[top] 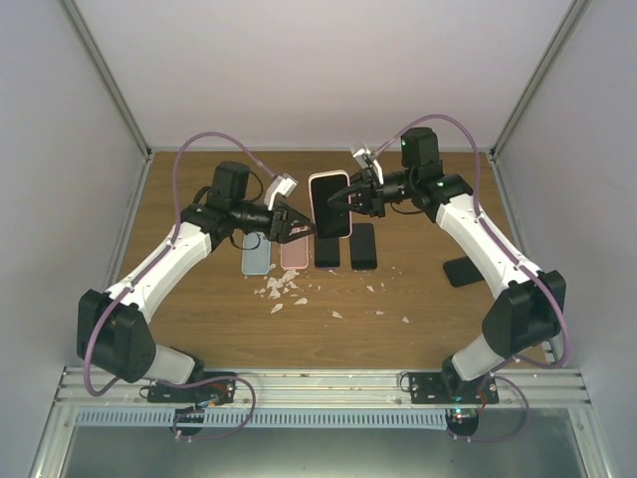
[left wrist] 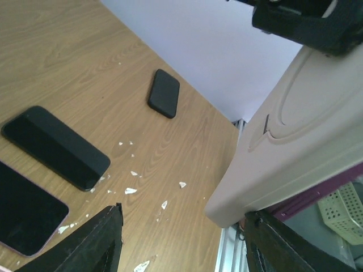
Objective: Take the phone out of the phone case
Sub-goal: Remove the phone case from the phone.
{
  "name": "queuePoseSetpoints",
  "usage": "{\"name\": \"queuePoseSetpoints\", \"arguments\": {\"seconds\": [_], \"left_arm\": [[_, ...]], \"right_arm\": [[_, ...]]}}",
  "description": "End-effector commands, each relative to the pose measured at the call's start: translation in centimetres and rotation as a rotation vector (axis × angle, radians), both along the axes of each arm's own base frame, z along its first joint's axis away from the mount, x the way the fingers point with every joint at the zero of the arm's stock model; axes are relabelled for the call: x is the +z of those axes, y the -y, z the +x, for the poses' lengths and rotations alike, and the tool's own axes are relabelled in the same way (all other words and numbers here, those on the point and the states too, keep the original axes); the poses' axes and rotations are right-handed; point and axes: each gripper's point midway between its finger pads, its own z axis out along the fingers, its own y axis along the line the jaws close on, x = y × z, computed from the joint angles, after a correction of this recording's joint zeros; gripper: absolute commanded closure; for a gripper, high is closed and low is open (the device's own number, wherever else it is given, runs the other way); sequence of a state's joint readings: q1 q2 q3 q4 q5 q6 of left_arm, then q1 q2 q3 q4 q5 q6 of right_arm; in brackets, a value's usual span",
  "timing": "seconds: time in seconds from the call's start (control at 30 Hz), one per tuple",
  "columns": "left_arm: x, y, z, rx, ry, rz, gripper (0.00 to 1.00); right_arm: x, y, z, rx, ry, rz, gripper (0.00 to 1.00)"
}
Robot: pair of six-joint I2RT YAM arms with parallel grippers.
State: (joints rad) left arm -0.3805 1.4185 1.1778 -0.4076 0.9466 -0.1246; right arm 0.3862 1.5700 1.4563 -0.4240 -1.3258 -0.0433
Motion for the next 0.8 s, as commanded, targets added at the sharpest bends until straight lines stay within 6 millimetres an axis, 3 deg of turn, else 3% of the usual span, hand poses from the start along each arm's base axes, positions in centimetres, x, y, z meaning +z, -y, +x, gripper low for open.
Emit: {"name": "queuePoseSetpoints", "arguments": {"seconds": [0.0,0.1,0.27,0.43,0.63,0.77], "left_arm": [[7.7,-0.1,2.7,0.054,0.3,-0.177,0.41],[7.8,-1.2,2.5,0.06,0.28,-0.194,0.41],[9.6,-2.7,1.9,0.007,0.298,-0.254,0.37],[11.8,-4.1,1.4,-0.022,0.317,-0.287,0.35],[12.5,-3.7,1.2,-0.036,0.259,-0.308,0.4],[12.3,-1.9,-0.1,-0.083,0.212,-0.334,0.41]], "right_arm": [[3.7,0.5,-6.7,0.344,-0.182,0.116,1.0],[4.2,0.8,-5.6,0.286,-0.154,0.101,0.99],[4.7,1.6,-2.7,0.153,-0.151,0.086,1.0],[3.6,1.9,-1.4,0.08,-0.161,0.08,1.0],[2.5,1.7,-1.7,0.05,-0.164,0.072,1.0],[2.4,1.3,-1.5,0.037,-0.144,0.075,0.99]]}}
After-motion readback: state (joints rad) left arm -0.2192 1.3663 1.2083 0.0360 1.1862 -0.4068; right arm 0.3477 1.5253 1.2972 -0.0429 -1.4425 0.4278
